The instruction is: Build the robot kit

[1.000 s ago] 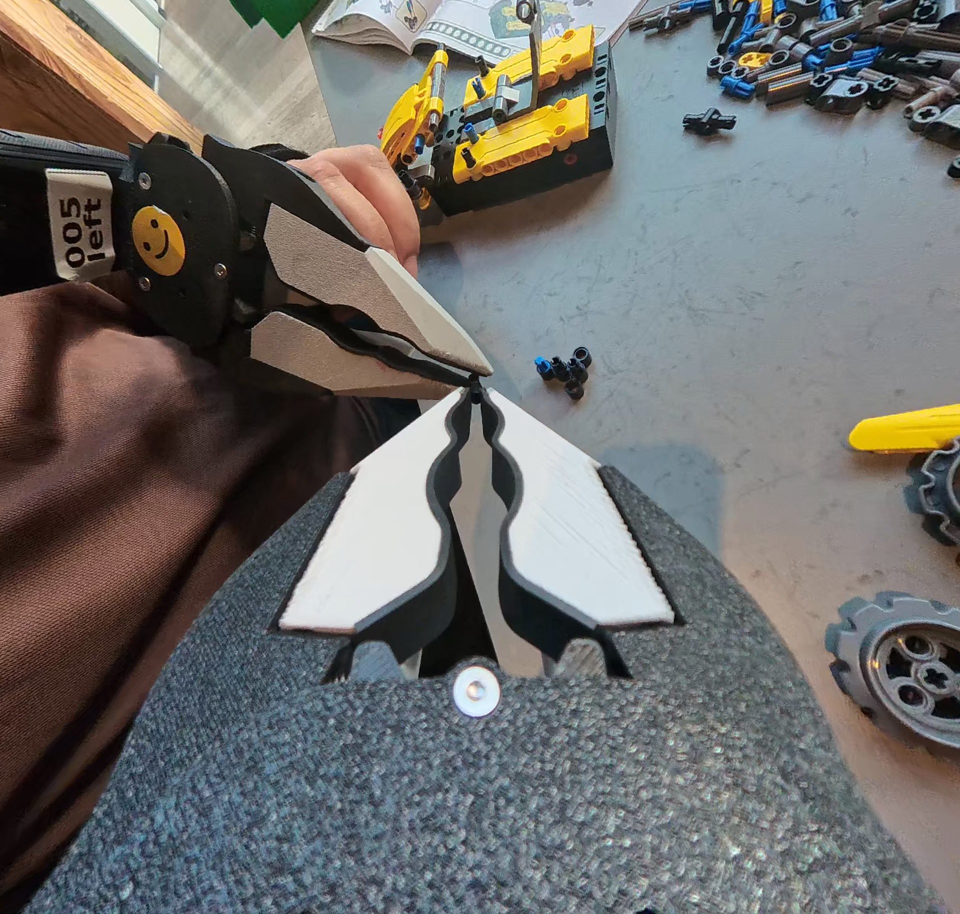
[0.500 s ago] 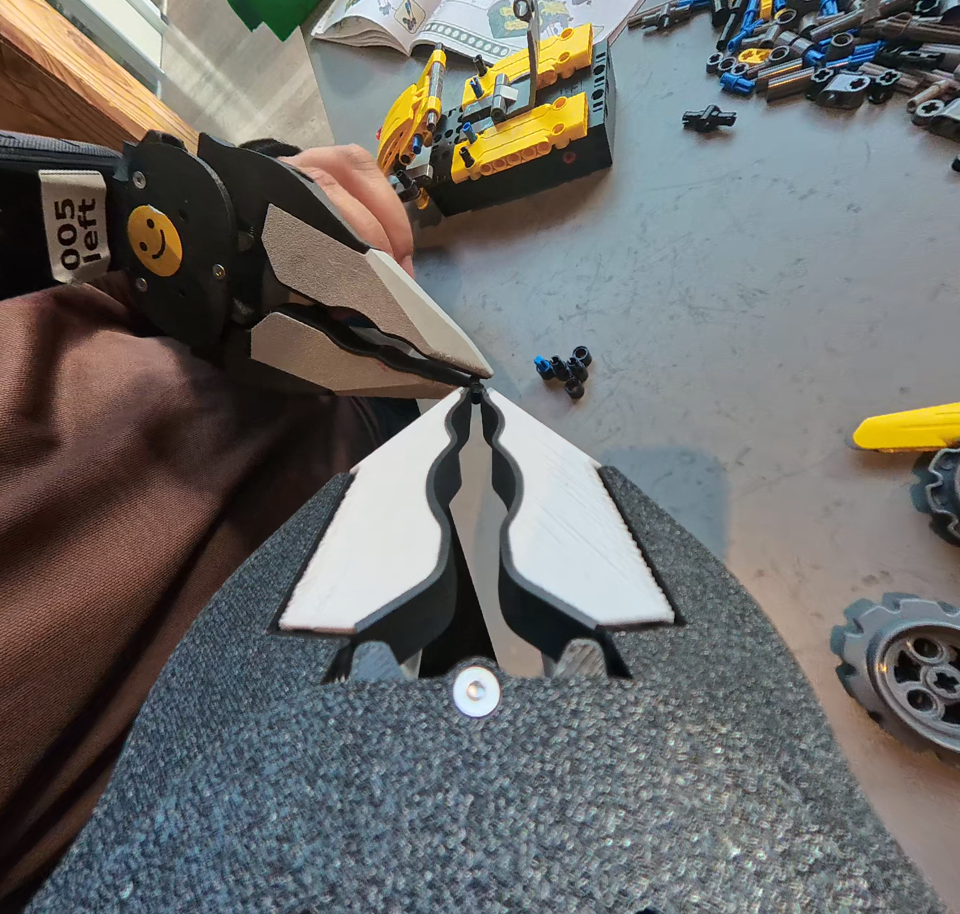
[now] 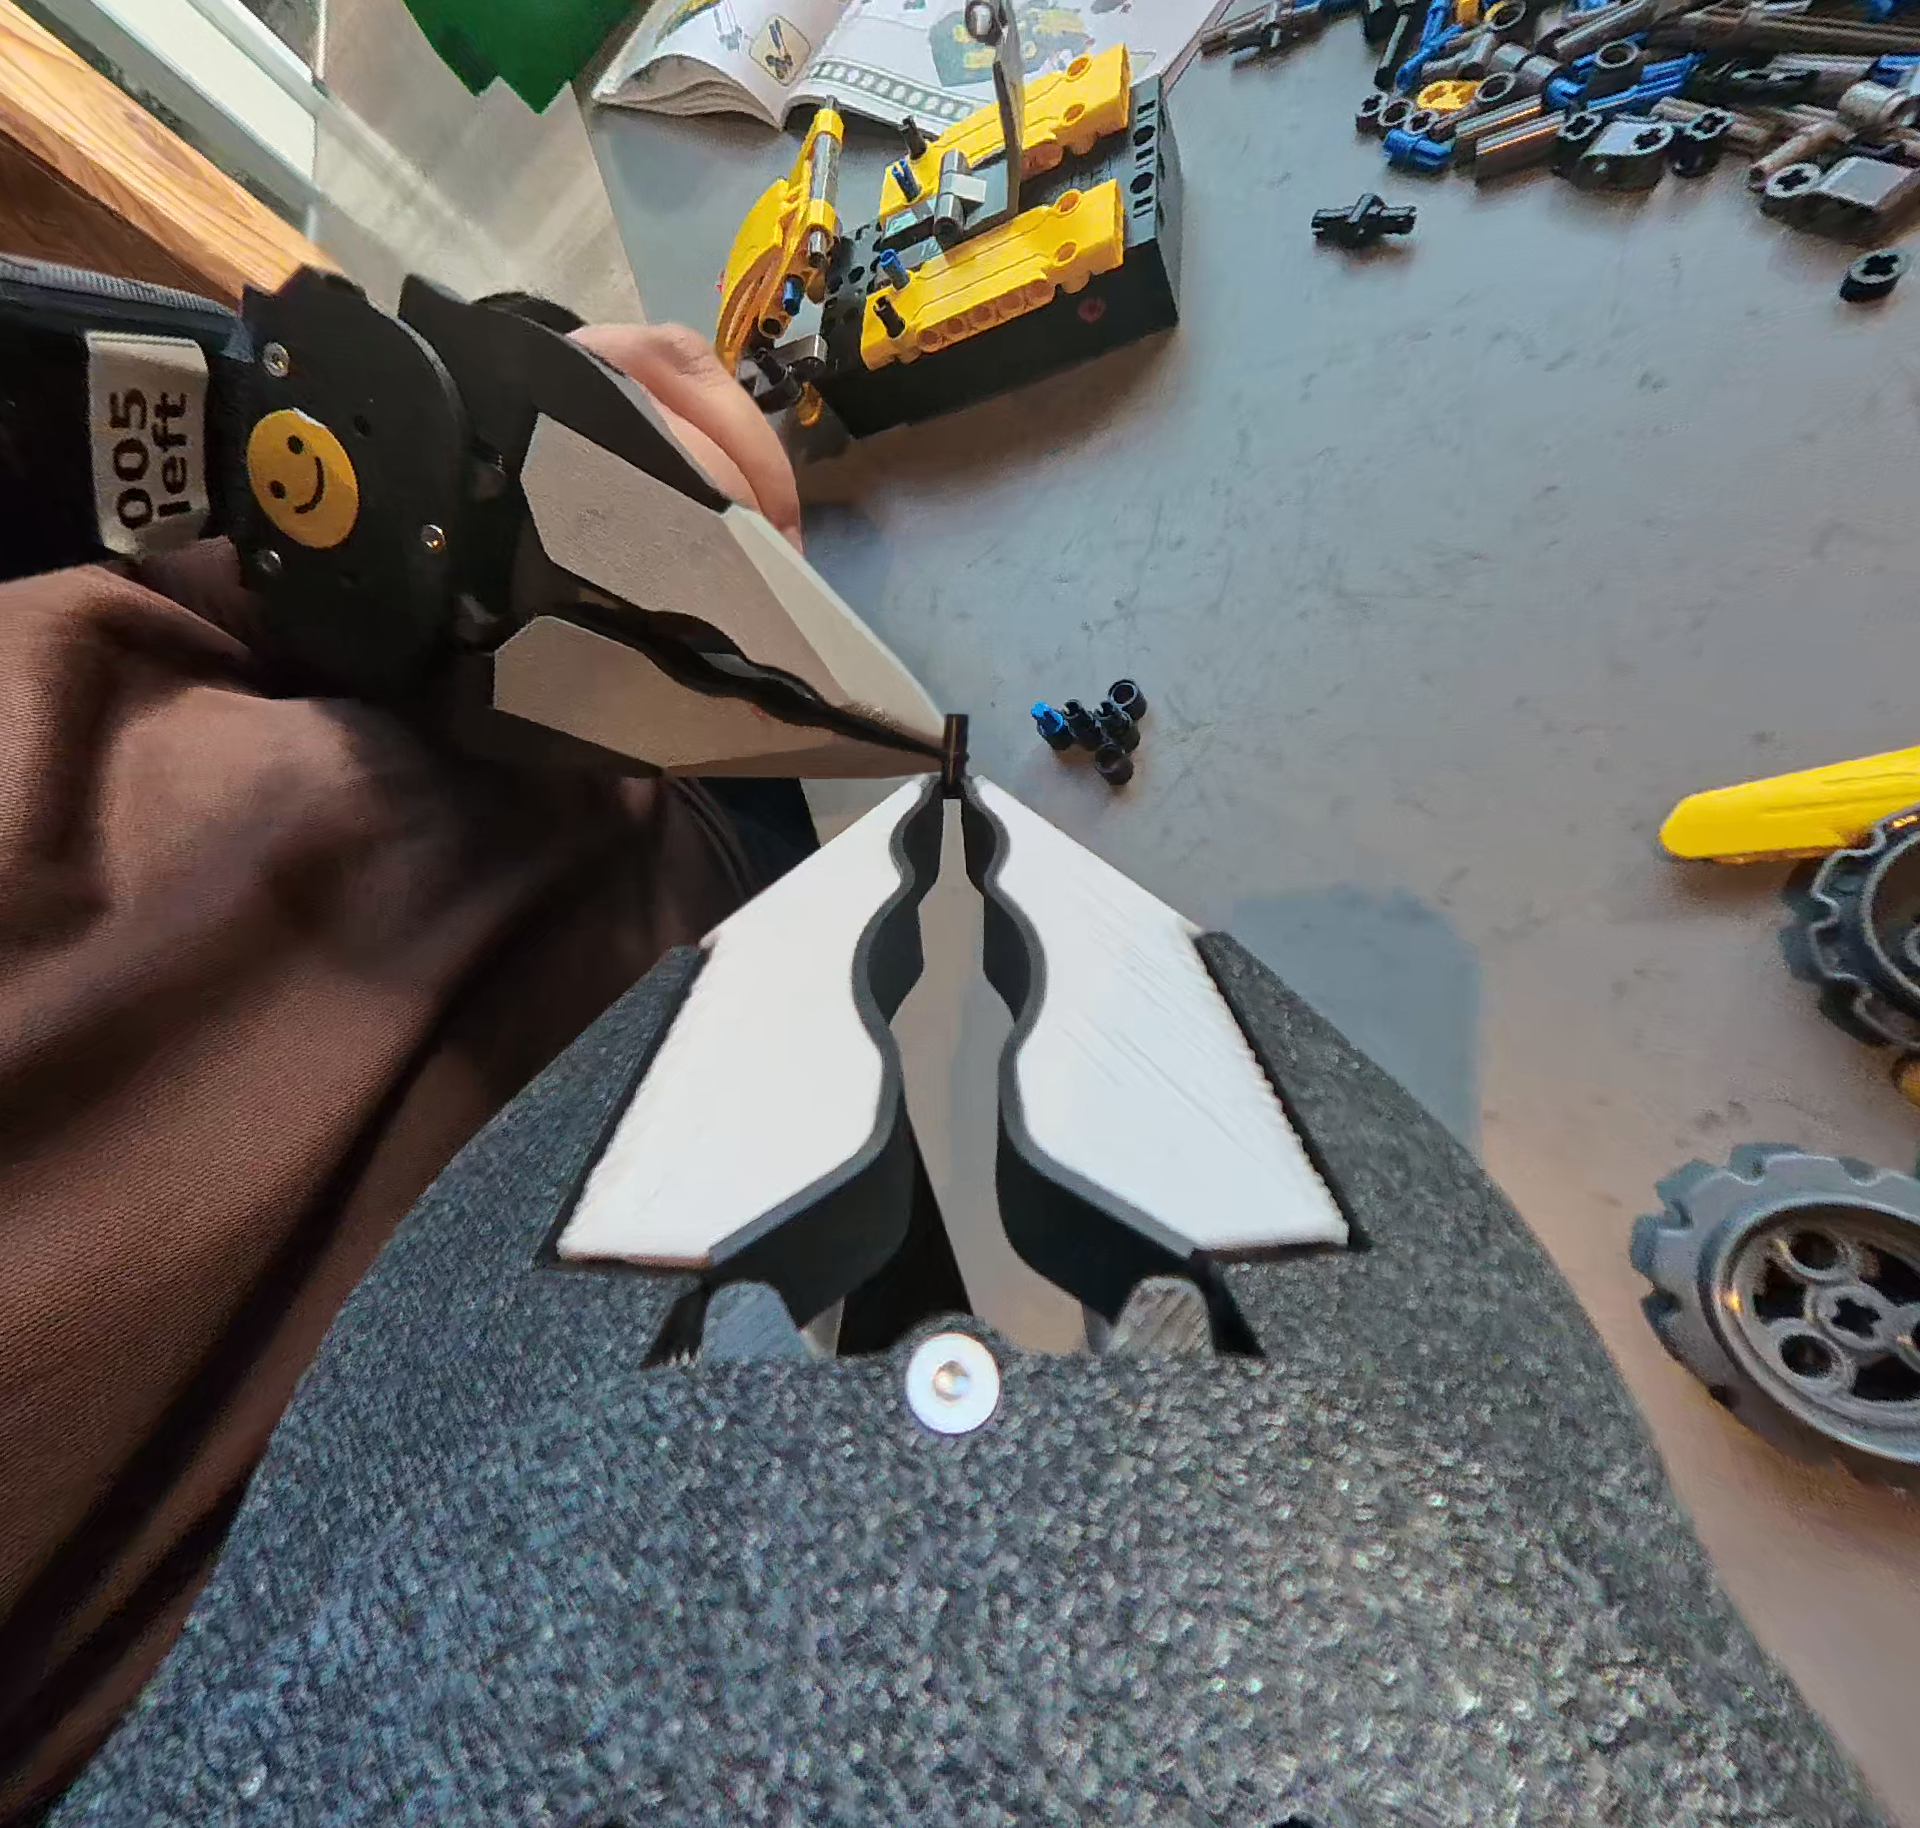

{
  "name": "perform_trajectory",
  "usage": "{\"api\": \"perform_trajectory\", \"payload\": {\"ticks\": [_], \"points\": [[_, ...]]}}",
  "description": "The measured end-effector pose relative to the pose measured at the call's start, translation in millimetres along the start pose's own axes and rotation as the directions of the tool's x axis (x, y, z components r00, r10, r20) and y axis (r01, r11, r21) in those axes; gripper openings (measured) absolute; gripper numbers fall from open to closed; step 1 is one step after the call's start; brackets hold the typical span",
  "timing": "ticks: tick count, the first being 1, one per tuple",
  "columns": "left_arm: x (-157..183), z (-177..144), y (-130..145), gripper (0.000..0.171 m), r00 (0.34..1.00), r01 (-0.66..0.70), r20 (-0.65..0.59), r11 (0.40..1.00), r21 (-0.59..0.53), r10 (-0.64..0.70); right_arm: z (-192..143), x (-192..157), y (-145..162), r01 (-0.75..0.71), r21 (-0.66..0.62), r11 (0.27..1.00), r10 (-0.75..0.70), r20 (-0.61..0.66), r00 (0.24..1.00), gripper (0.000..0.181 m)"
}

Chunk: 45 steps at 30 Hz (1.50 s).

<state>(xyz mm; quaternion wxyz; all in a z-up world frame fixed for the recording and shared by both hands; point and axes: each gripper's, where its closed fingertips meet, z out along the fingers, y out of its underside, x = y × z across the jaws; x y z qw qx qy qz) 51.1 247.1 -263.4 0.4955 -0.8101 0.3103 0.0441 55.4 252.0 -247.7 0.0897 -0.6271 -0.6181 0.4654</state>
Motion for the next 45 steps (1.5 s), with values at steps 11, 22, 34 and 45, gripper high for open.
{"api": "perform_trajectory", "payload": {"ticks": [11, 22, 34, 45], "points": [[11.9, -0.5, 2.7, 0.015, 0.971, -0.238, 0.022, 0.971, -0.018, 0.238, 1.4, -4.9, 17.8, 0.03, -0.229, 0.973, -0.019, 0.052, 0.998, 0.0], [18.1, -2.4, -7.0, 0.011, 0.896, -0.437, 0.093, 0.899, 0.009, 0.434, 9.1, -16.3, 29.4, 0.016, -0.352, 0.936, 0.034, 0.136, 0.99, 0.0], [12.5, -0.8, -6.0, 0.002, 0.992, -0.123, -0.036, 0.992, 0.019, 0.123, 5.8, -12.6, 13.2, -0.058, -0.148, 0.987, 0.078, 0.129, 0.989, 0.002], [14.0, 3.7, 0.0, 0.002, 0.997, -0.031, -0.069, 0.999, -0.037, 0.028, 13.5, -7.5, 14.4, -0.093, -0.081, 0.992, 0.101, 0.099, 0.99, 0.002]]}}
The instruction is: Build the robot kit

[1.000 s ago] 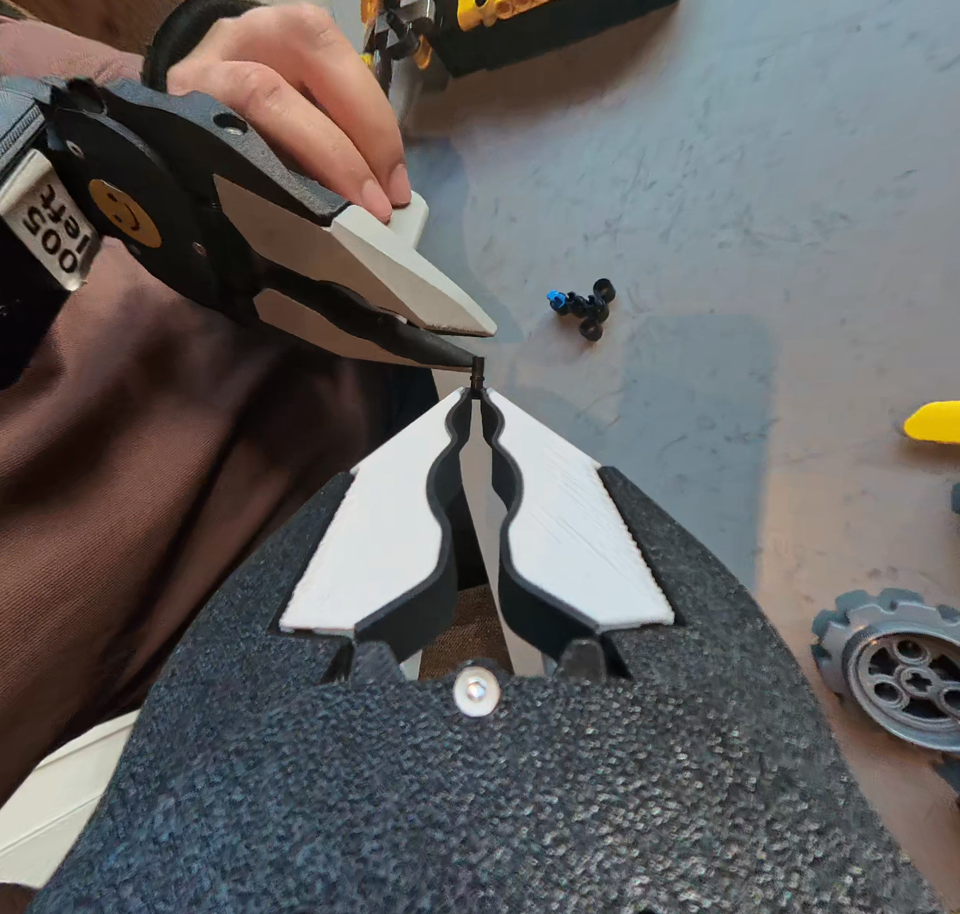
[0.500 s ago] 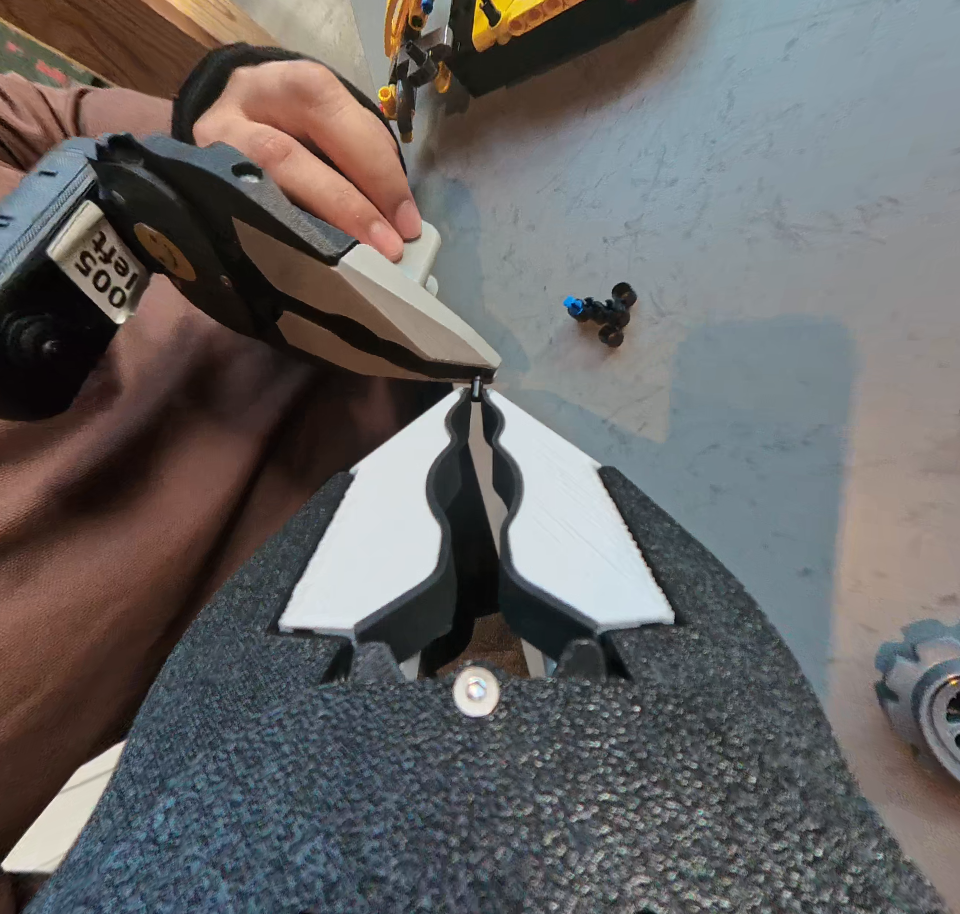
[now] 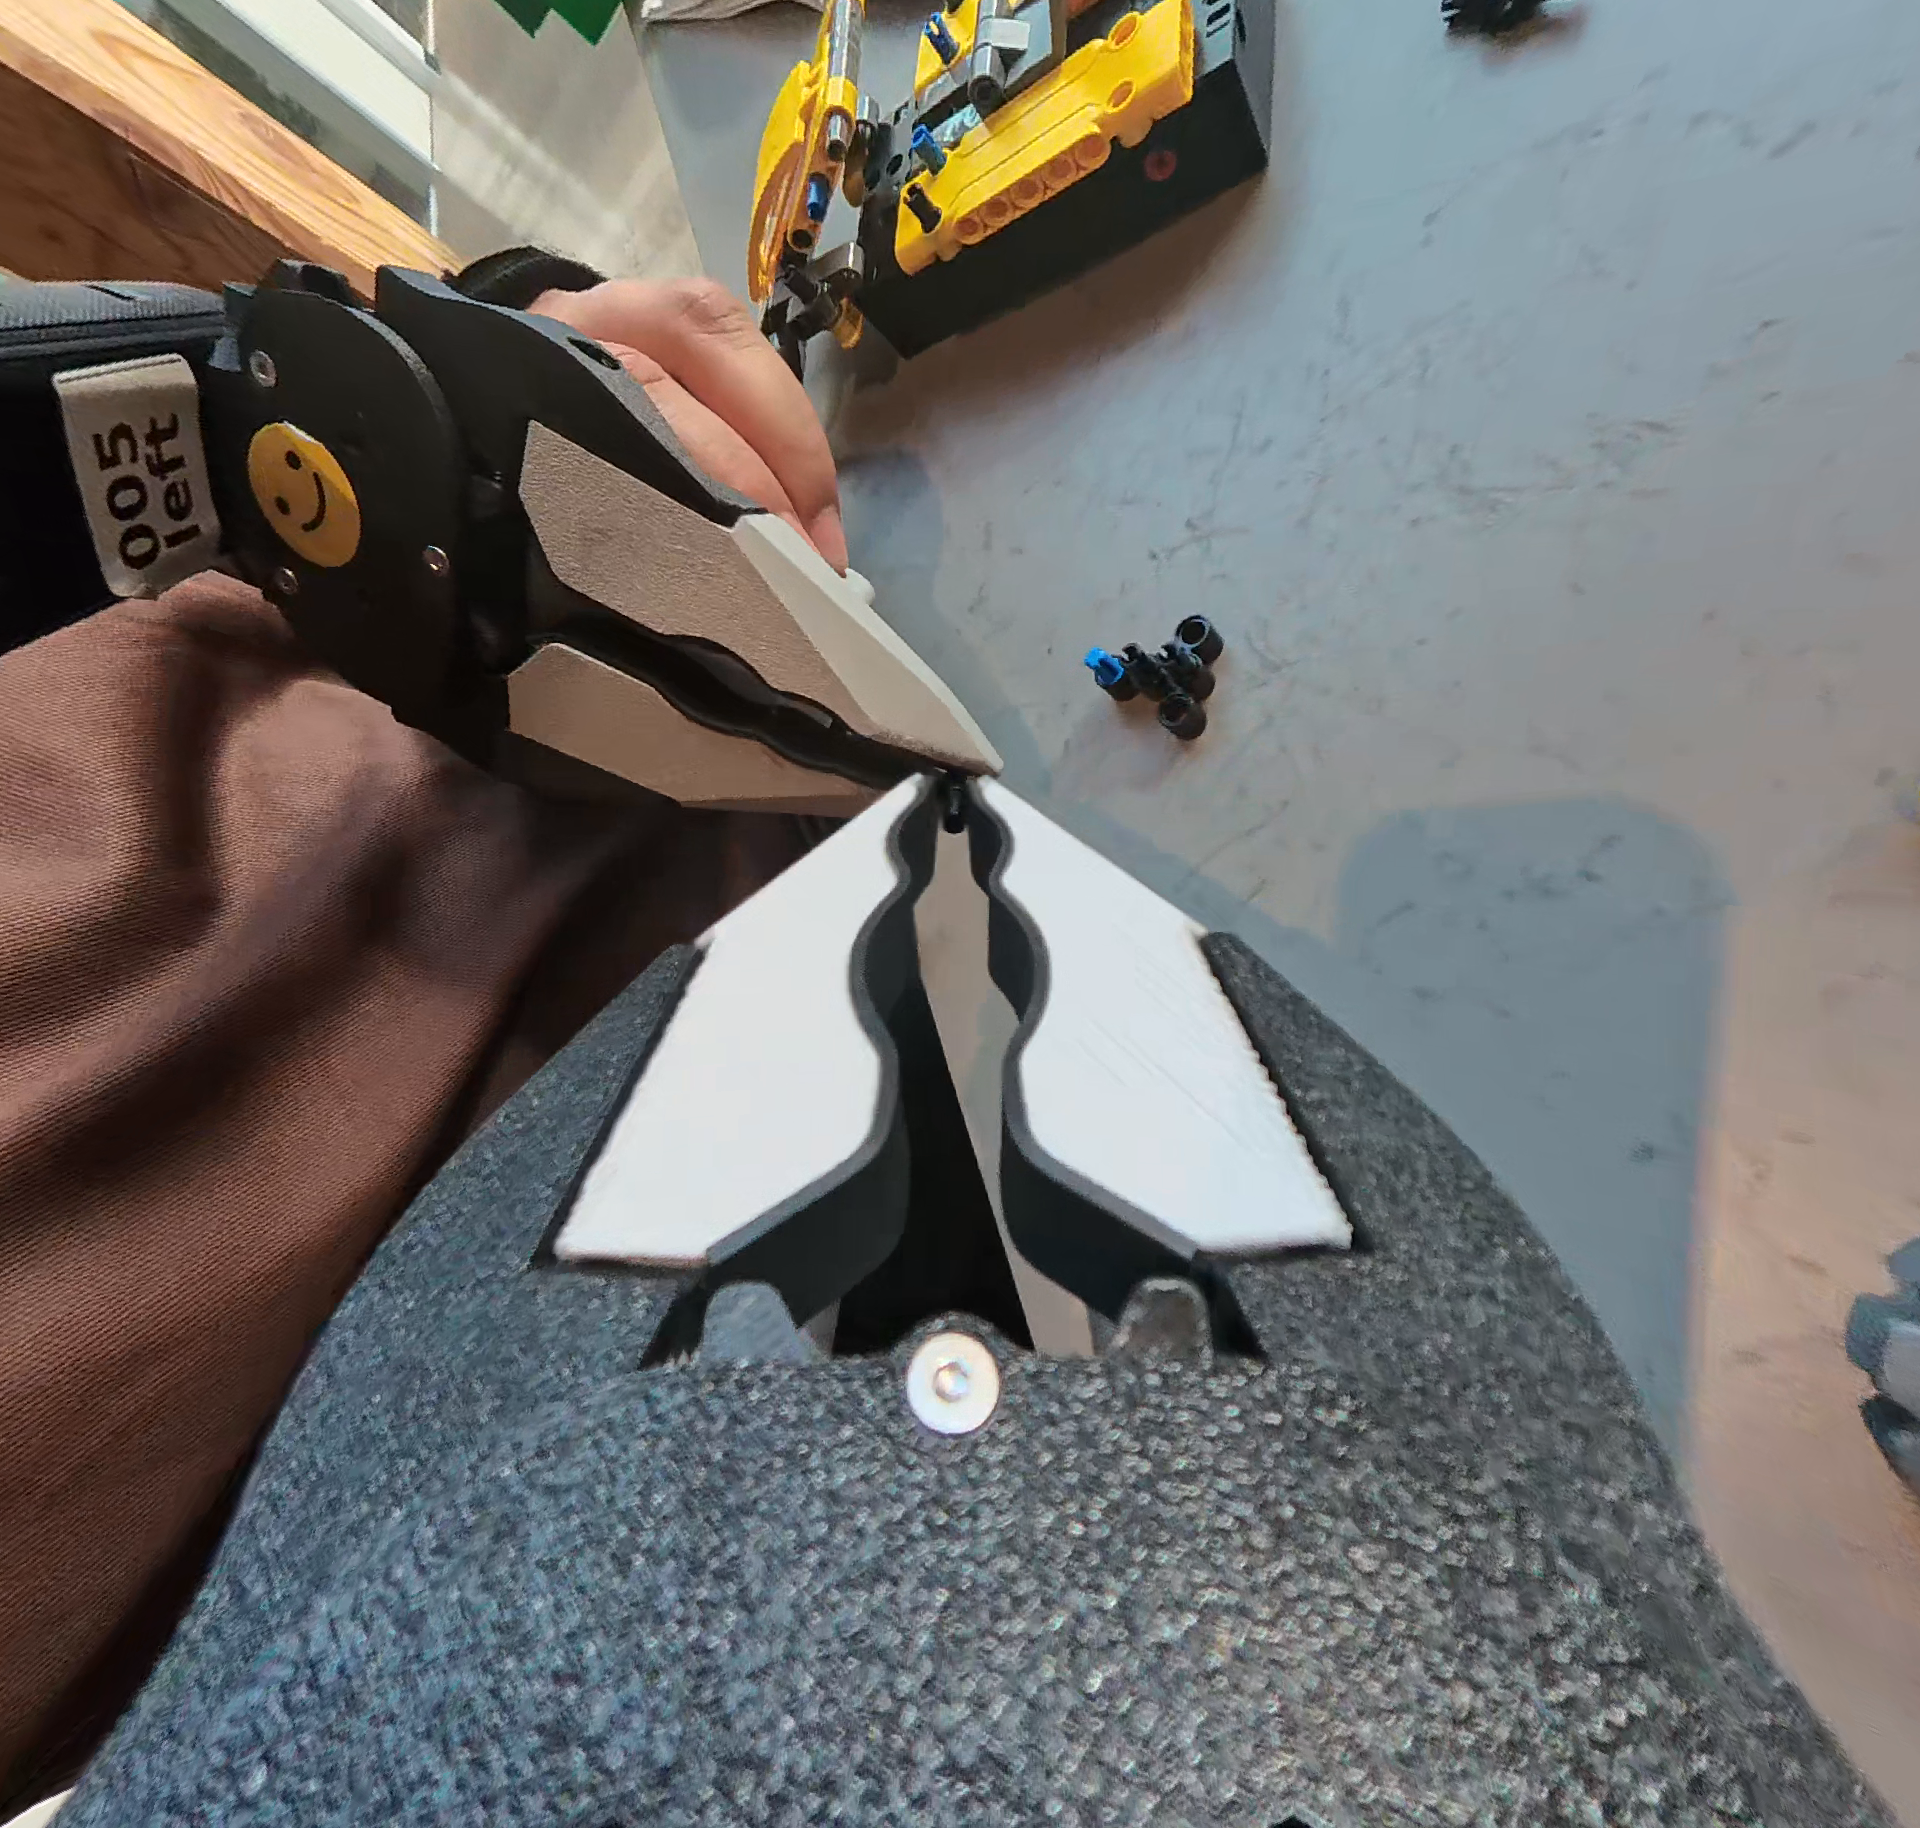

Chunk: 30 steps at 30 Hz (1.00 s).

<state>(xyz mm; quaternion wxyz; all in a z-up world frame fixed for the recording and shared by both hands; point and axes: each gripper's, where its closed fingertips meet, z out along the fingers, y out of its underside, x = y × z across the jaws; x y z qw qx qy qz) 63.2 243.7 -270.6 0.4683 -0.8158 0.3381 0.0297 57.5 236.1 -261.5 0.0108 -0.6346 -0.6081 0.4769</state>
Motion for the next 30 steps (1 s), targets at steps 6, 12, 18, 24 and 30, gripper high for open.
{"api": "perform_trajectory", "payload": {"ticks": [6, 12, 18, 24, 30], "points": [[0.3, 0.6, 3.0, 0.002, 1.0, 0.026, 0.0, 1.0, -0.002, -0.026, 2.6, 1.7, 1.0, -0.011, 0.004, 1.0, 0.011, -0.006, 1.0, 0.0], [-0.4, -0.7, 2.9, 0.003, 0.999, 0.05, 0.001, 0.999, 0.011, -0.05, 3.0, 1.0, 0.6, -0.032, 0.009, 0.999, 0.032, 0.01, 0.999, 0.0], [-2.4, -4.1, 7.0, 0.001, 0.999, 0.034, 0.015, 0.999, 0.012, -0.034, 1.7, 0.5, 2.2, -0.034, -0.014, 0.999, 0.034, 0.014, 0.999, 0.0], [-1.6, -5.4, 5.4, 0.001, 1.0, -0.015, 0.023, 1.0, 0.018, 0.014, 0.5, 0.5, -0.4, -0.047, -0.002, 0.999, 0.047, 0.024, 0.999, 0.0], [-1.1, -4.3, 5.6, 0.002, 1.0, -0.016, 0.021, 1.0, 0.019, 0.015, 2.2, -1.8, -0.9, -0.026, -0.003, 1.0, 0.026, 0.023, 0.999, 0.0]]}}
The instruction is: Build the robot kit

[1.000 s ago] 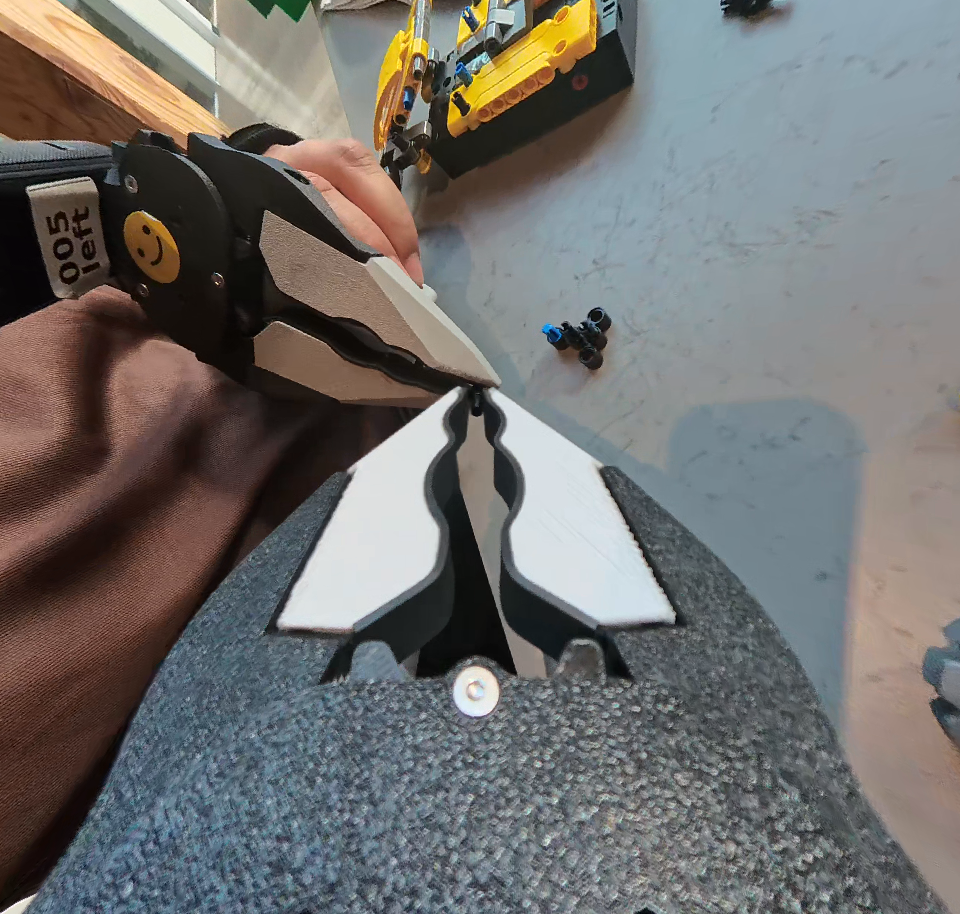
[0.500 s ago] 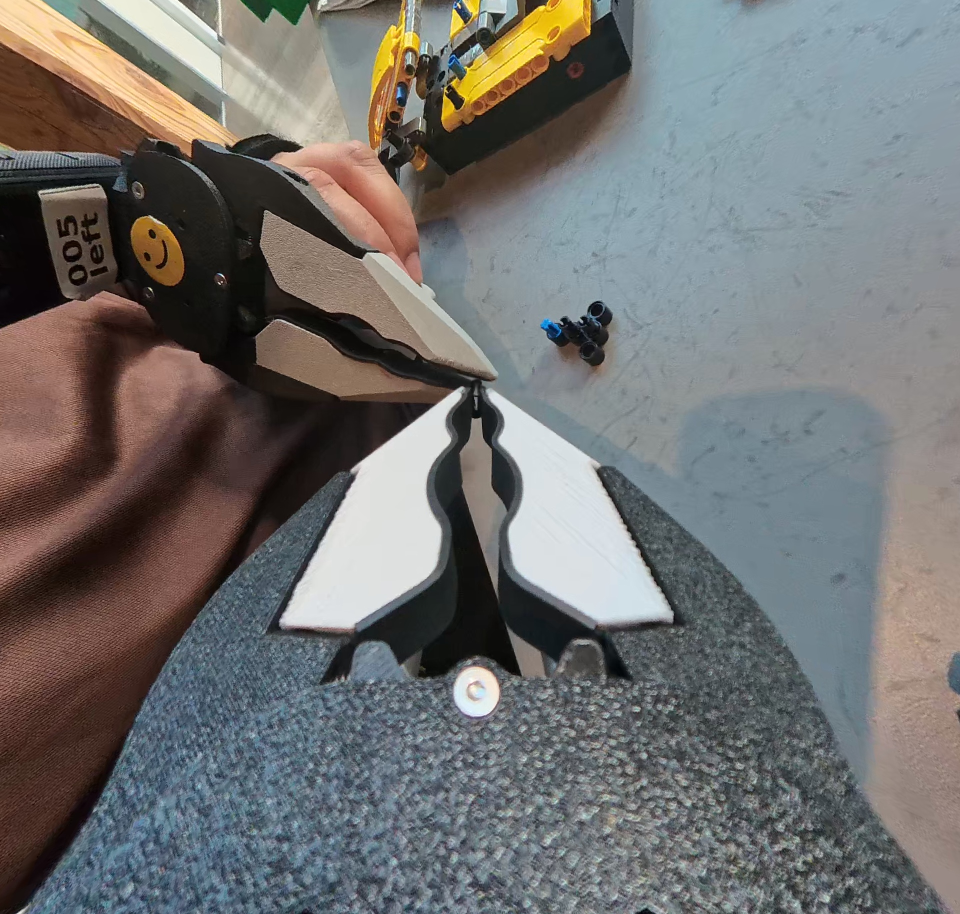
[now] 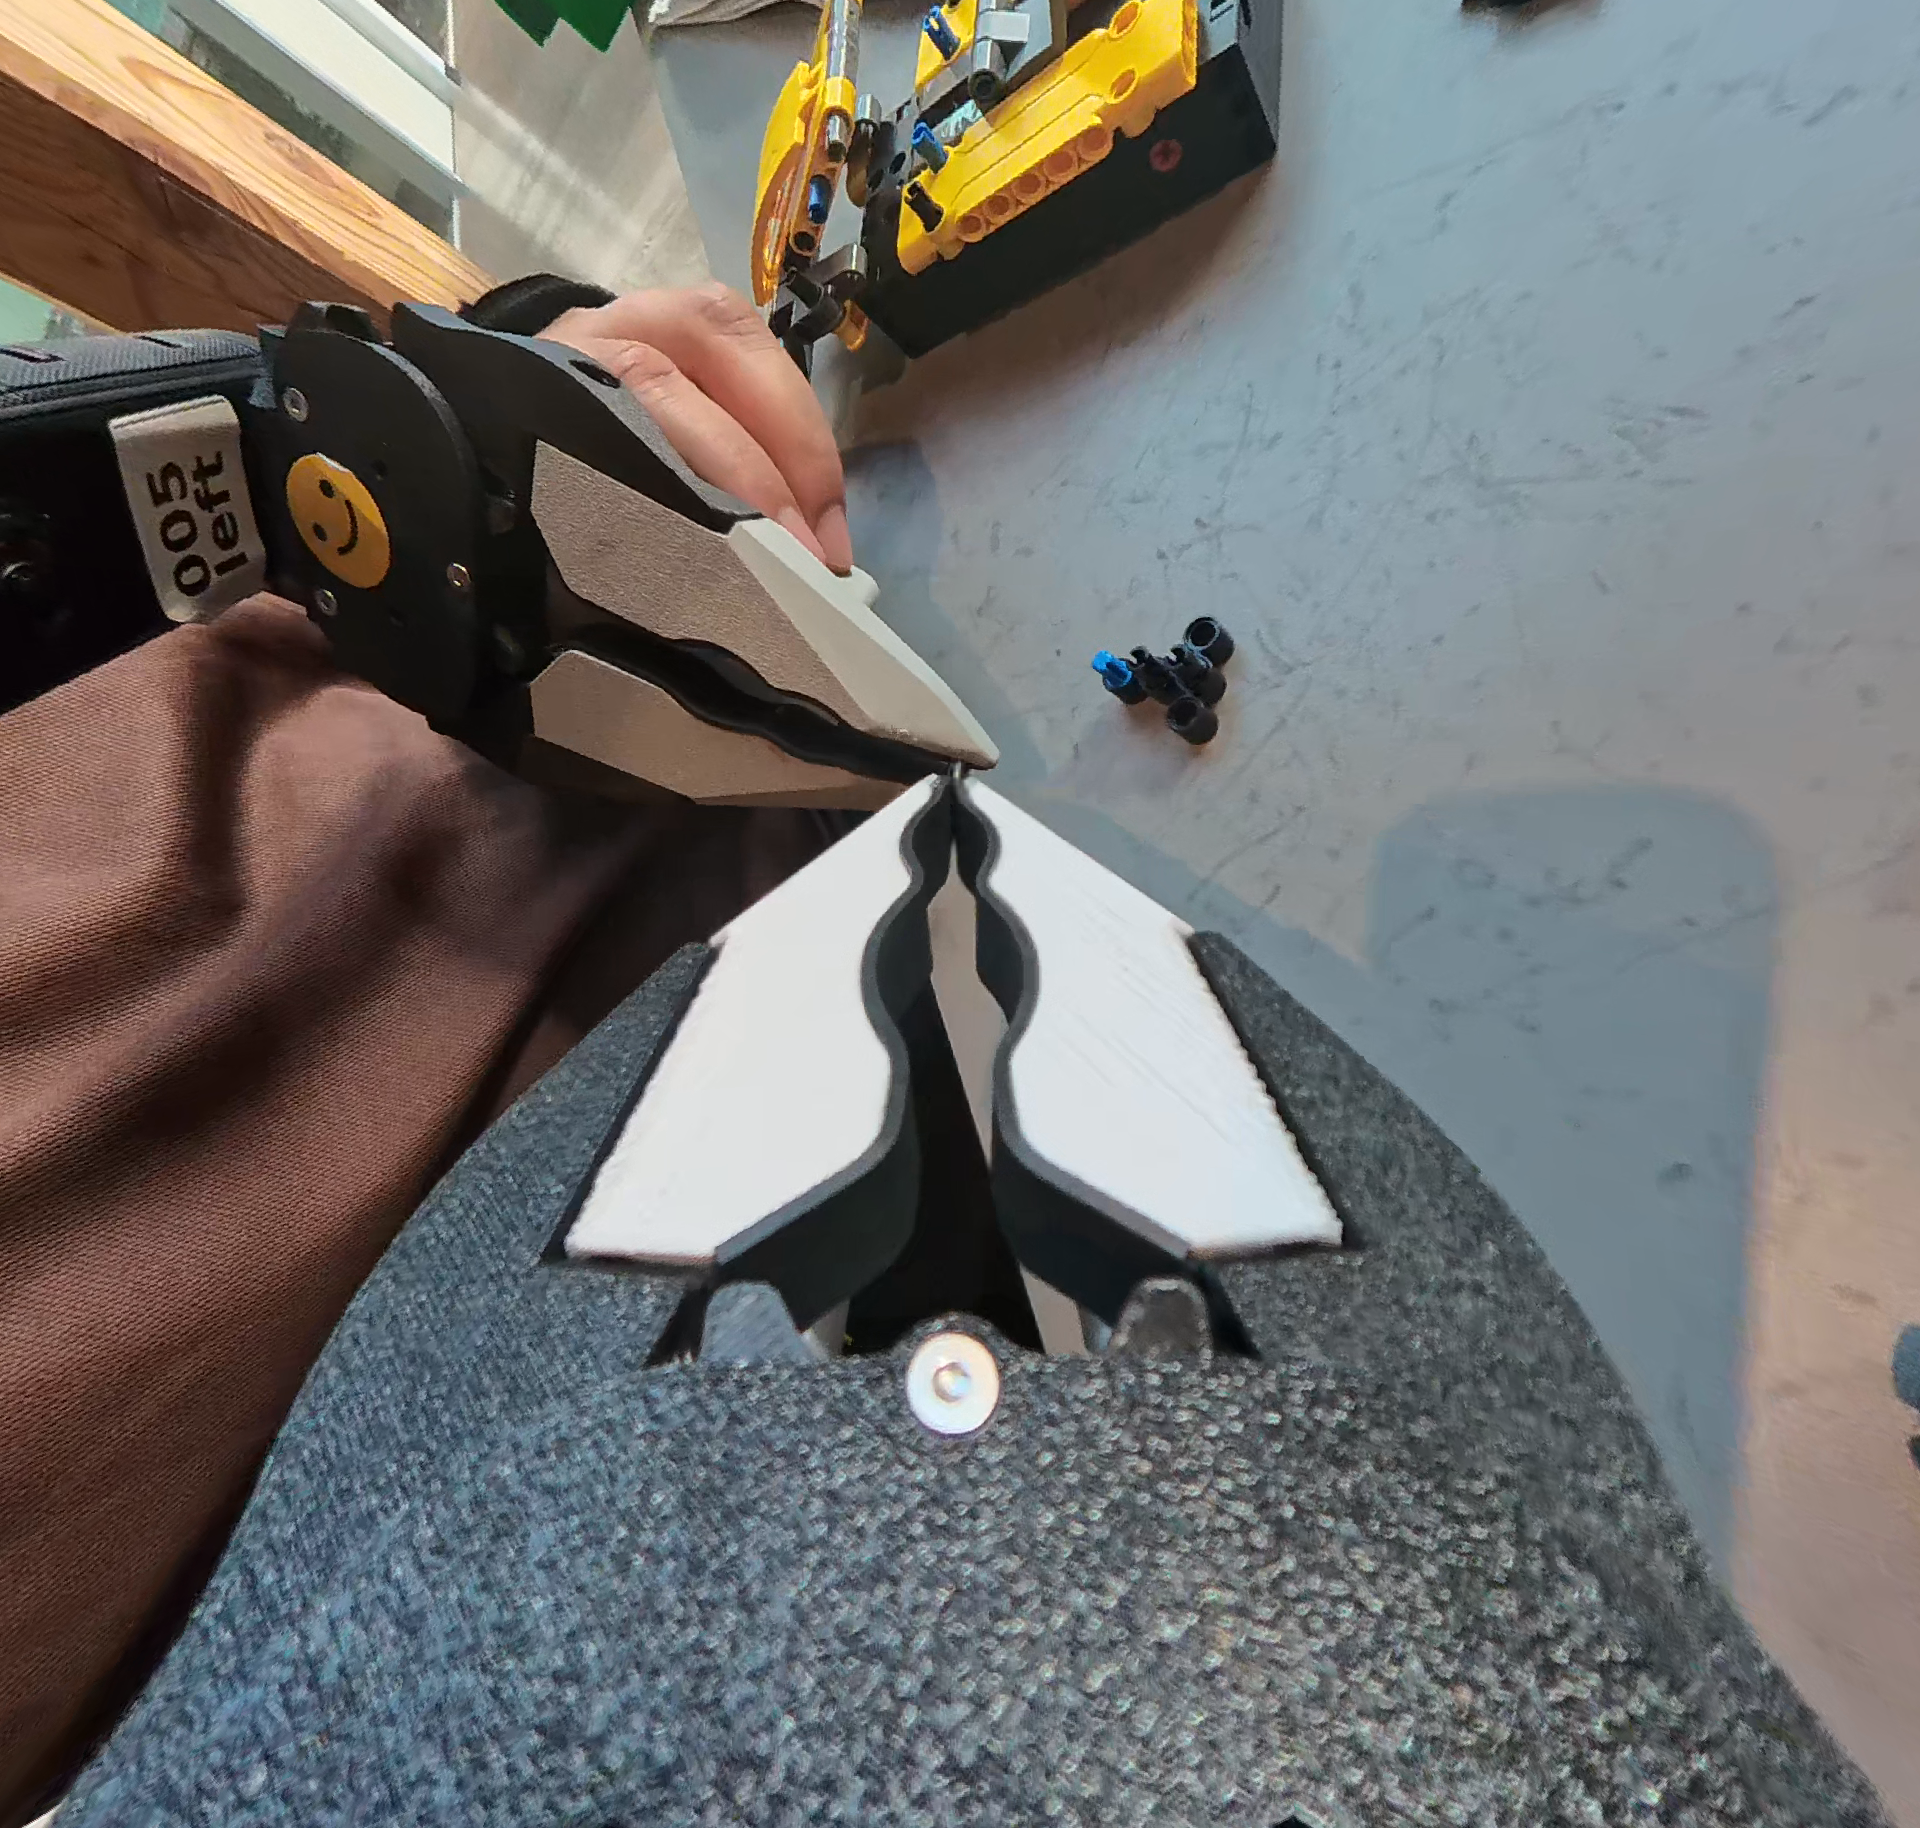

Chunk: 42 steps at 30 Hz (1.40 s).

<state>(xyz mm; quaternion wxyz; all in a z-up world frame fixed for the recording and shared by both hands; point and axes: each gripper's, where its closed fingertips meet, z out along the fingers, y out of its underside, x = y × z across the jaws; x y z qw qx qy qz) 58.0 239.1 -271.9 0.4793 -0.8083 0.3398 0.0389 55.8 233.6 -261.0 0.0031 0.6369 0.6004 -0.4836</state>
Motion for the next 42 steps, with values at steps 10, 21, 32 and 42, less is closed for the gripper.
{"api": "perform_trajectory", "payload": {"ticks": [10, 21, 32, 42], "points": [[-11.4, 10.4, 10.9, 0.0, 0.997, 0.066, 0.039, 0.993, -0.099, -0.062, 8.0, 12.6, -3.4, -0.009, 0.007, 1.0, 0.009, -0.009, 1.0, 0.0], [-12.8, 7.8, 24.8, 0.0, 0.991, 0.127, 0.047, 0.982, -0.142, -0.122, -63.2, 30.9, -16.3, 0.127, 0.168, 0.978, -0.081, -0.261, 0.962, 0.0], [-6.2, 7.4, 19.5, 0.0, 0.989, 0.149, 0.019, 0.983, -0.11, -0.148, -93.2, 51.1, 48.3, 0.25, -0.021, 0.968, -0.24, -0.372, 0.897, 0.019], [3.9, 4.5, 15.3, 0.0, 0.989, 0.143, -0.034, 0.986, -0.082, -0.147, -62.0, 61.7, 47.6, 0.501, -0.304, 0.81, -0.569, -0.205, 0.796, 0.02]]}}
